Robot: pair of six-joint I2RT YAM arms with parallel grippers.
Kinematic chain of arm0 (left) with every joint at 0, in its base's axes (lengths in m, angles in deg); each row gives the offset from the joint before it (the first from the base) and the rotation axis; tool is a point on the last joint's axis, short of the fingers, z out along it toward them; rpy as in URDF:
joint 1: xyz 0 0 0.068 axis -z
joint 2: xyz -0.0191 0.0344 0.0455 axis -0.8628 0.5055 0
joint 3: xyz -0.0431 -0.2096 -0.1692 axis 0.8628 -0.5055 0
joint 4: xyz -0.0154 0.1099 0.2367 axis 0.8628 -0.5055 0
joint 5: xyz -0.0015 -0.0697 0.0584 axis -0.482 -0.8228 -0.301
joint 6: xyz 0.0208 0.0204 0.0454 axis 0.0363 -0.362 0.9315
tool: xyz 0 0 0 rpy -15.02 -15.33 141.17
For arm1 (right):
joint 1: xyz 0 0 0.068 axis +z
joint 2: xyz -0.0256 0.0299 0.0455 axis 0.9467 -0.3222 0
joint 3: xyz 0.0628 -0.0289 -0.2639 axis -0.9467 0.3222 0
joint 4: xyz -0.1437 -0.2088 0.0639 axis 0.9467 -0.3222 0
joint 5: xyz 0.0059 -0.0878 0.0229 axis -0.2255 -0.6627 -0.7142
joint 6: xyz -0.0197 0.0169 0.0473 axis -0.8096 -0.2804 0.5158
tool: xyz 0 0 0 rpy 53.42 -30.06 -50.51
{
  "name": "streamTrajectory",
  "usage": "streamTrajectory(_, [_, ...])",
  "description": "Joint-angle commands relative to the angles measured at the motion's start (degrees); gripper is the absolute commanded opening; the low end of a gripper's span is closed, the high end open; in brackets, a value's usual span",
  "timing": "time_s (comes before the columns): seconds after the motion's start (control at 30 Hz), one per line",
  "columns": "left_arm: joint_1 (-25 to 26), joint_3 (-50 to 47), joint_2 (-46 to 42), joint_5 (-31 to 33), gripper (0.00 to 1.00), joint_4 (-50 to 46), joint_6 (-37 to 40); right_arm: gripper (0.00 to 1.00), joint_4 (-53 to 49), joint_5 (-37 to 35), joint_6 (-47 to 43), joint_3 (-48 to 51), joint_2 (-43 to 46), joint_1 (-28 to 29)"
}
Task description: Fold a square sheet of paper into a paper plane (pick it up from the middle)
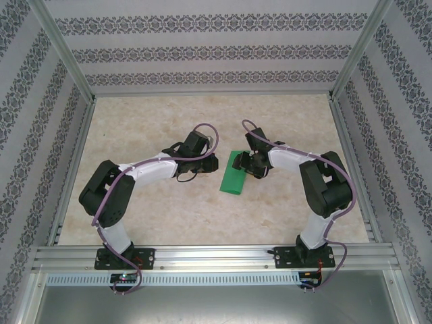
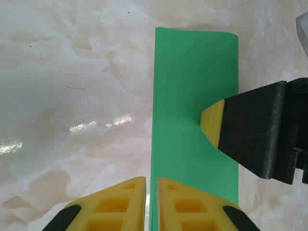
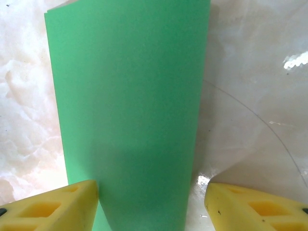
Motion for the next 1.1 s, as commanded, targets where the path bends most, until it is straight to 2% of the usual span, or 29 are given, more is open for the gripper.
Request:
streamTrajectory(0.0, [0.4, 1.2, 0.6, -0.7, 0.16, 0.2, -0.8, 0.66, -0.1, -1.4, 0.4, 3.0, -4.5, -1.3])
streamTrajectory(0.1, [0.4, 1.7, 0.8, -1.0, 0.16, -0.2, -0.5, 0.66, 3.1, 1.4, 1.7, 4.1, -5.3, -1.7])
streamTrajectory(0.3, [0.5, 1.3, 0.6, -1.3, 0.16, -0.2, -0.2, 0.64, -2.1, -1.8, -2.2, 0.9, -6.3, -1.1])
streamTrajectory(0.63, [0.5, 1.8, 1.4, -2.0, 0.16, 0.1, -0.3, 0.67, -3.1, -0.7, -5.2, -0.8, -7.6, 0.2])
streamTrajectory(1.07, [0.5, 2.4, 2.3, -3.2, 0.16, 0.8, -0.8, 0.64, -2.8, -3.1, -1.0, 0.7, -7.5, -0.5])
